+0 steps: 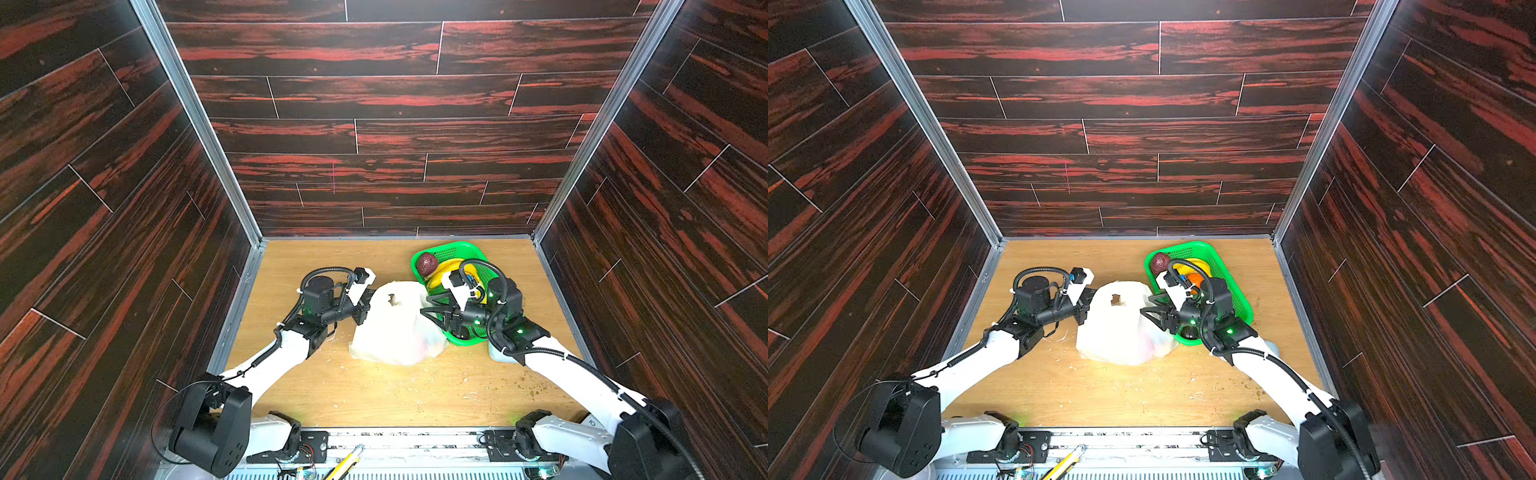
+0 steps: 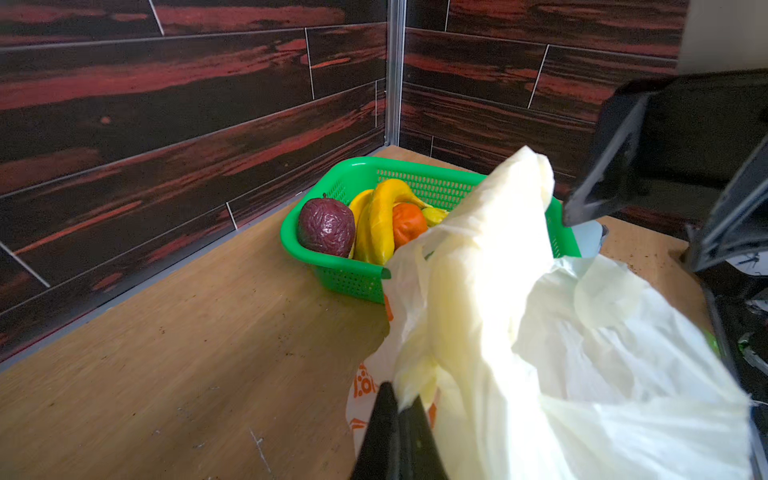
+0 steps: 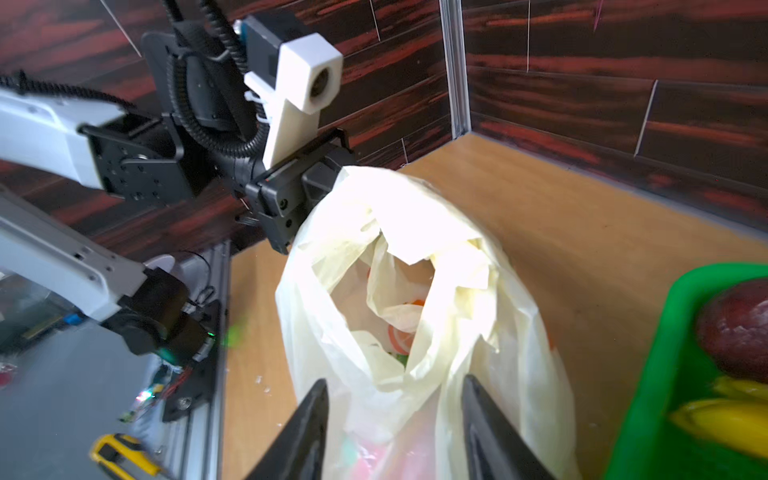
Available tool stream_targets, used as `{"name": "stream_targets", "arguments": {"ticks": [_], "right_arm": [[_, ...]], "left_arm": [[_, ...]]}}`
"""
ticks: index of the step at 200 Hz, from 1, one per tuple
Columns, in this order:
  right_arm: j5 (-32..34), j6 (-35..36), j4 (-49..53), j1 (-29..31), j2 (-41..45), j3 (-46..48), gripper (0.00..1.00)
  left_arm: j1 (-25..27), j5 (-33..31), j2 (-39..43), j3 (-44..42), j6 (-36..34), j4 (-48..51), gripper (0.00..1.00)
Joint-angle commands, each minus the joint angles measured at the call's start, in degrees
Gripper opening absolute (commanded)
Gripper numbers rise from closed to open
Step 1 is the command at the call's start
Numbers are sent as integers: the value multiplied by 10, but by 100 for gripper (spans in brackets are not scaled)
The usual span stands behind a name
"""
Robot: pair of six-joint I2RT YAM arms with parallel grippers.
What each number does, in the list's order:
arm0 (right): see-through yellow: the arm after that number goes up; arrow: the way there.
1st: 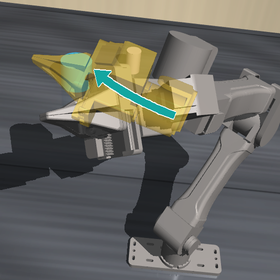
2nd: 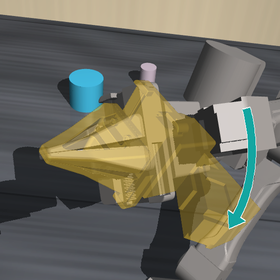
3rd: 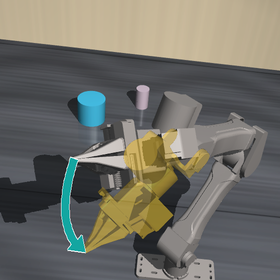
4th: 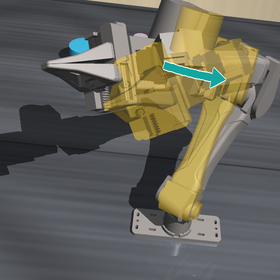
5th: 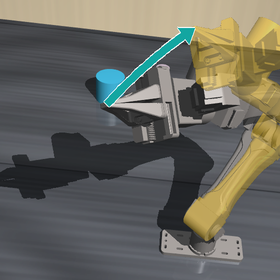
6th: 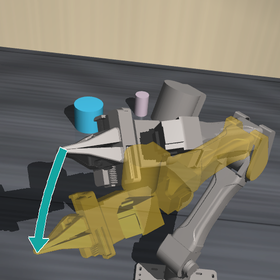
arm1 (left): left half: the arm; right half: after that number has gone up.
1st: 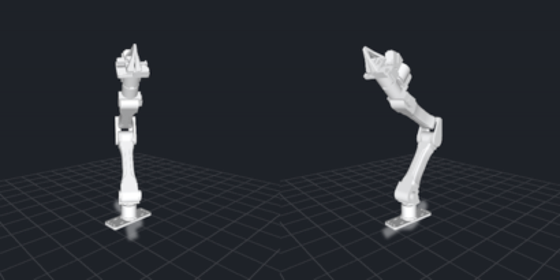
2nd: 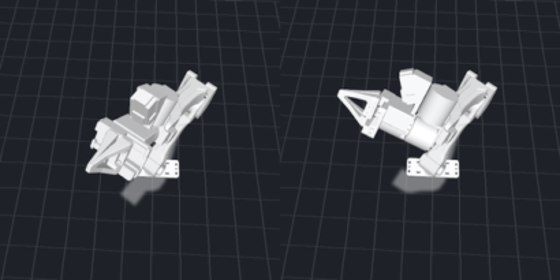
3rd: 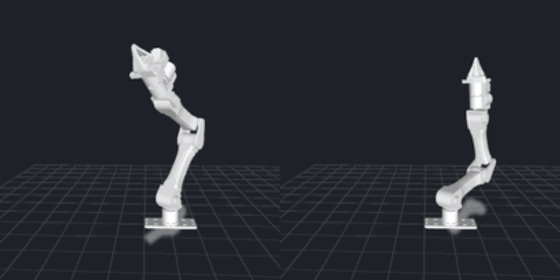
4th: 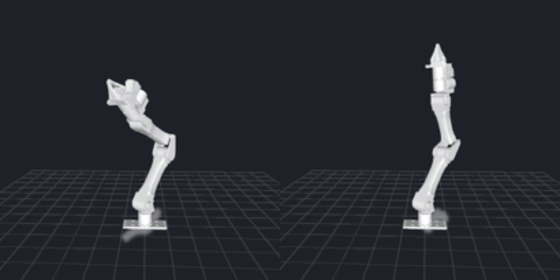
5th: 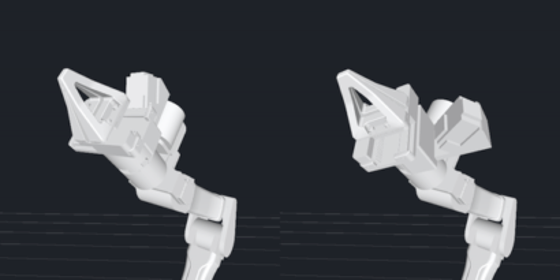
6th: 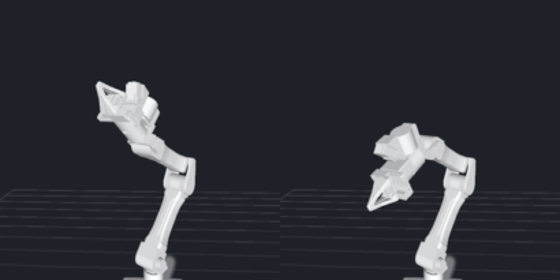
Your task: Place the fake fruits into the plastic bag and tie a complex knot
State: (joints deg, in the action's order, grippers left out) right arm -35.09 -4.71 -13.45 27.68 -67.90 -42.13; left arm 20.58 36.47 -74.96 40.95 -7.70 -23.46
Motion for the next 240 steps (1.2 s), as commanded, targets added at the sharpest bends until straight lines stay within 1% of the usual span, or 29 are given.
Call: {"name": "stream_targets", "arguments": {"ticks": [1, 22, 42, 60, 94, 119, 219, 240], "right_arm": [[-20, -61, -45, -15, -16, 9, 55], [-36, -89, -72, -32, -31, 16, 56], [-51, -87, -80, -35, -43, 11, 60], [-71, -89, -88, -35, -55, 4, 59], [-81, -99, -112, -35, -73, 1, 57], [-92, -106, -121, -35, -91, -11, 50], [-94, -84, -125, -35, -129, -63, 51], [-95, -78, -118, -34, -133, -72, 49]], "left_arm": [[-2, 15, -1, 19, 1, -12, 0], [-2, 15, 2, 21, -4, -3, 0], [-1, 15, 7, 25, -9, 15, 0], [-1, 17, 10, 24, -9, 19, 0], [-1, 18, 10, 23, -10, 20, 0], [0, 17, 9, 24, -9, 20, 0], [1, 22, -1, 26, -7, 14, 0], [1, 22, -1, 27, -7, 14, 0]]}}
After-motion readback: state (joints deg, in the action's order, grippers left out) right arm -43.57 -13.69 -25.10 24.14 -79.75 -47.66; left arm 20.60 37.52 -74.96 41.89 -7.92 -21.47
